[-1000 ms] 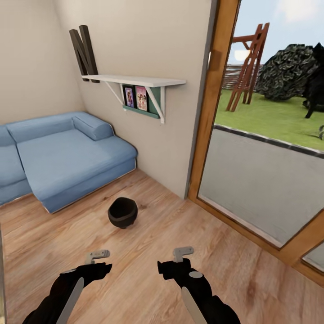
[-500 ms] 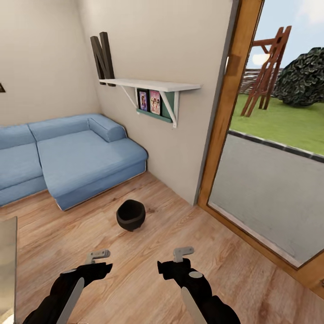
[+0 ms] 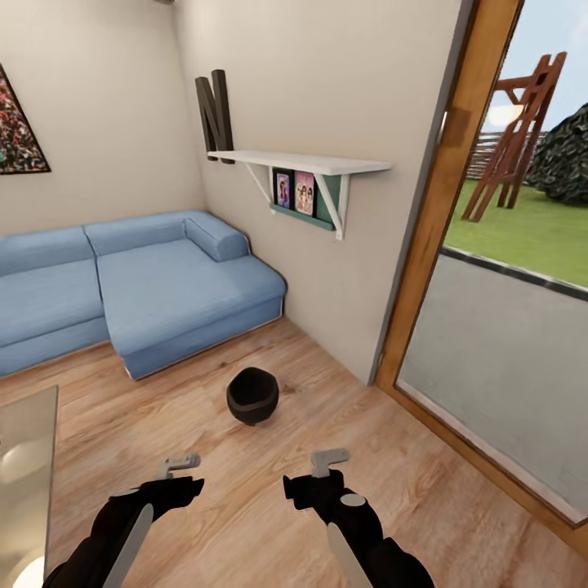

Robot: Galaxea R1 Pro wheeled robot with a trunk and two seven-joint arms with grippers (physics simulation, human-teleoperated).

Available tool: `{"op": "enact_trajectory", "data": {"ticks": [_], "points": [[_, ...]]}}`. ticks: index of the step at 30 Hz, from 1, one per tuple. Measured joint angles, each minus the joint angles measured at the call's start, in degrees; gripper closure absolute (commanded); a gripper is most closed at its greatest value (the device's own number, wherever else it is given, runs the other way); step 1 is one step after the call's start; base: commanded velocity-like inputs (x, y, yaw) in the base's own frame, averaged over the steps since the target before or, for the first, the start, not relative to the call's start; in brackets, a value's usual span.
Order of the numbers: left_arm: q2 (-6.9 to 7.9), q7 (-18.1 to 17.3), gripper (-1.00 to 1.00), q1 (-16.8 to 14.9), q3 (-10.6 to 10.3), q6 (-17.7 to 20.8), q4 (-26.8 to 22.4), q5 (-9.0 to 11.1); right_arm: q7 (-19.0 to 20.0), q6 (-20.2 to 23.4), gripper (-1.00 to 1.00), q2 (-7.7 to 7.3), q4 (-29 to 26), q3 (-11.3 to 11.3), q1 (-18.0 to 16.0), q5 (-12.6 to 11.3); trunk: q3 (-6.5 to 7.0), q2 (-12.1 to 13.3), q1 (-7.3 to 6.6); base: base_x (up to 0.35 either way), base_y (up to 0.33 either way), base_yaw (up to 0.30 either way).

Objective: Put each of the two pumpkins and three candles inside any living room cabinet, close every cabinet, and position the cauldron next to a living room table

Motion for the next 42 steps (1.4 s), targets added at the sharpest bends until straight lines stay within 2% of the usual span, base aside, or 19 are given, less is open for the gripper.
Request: {"op": "enact_trajectory", "data": {"ticks": [16, 31, 42], "points": [[0.0, 0.0, -1.0, 0.0, 0.0, 0.0, 0.0, 0.0, 0.0, -0.1, -1.0, 0.0, -0.1, 0.6, 0.0, -0.1, 0.18, 0.0, 0.0, 0.246, -0.17, 0.017], [-0.01, 0.0, -1.0, 0.0, 0.0, 0.0, 0.0, 0.0, 0.0, 0.0, -1.0, -0.01, -0.3, 0.7, 0.0, 0.0, 0.22, 0.0, -0.01, 0.28, 0.083, 0.012], [0.03, 0.0, -1.0, 0.0, 0.0, 0.0, 0.0, 0.0, -0.1, 0.0, -1.0, 0.04, -0.2, 0.6, 0.0, 0.0, 0.22, 0.0, -0.01, 0.294, 0.008, 0.206]]}}
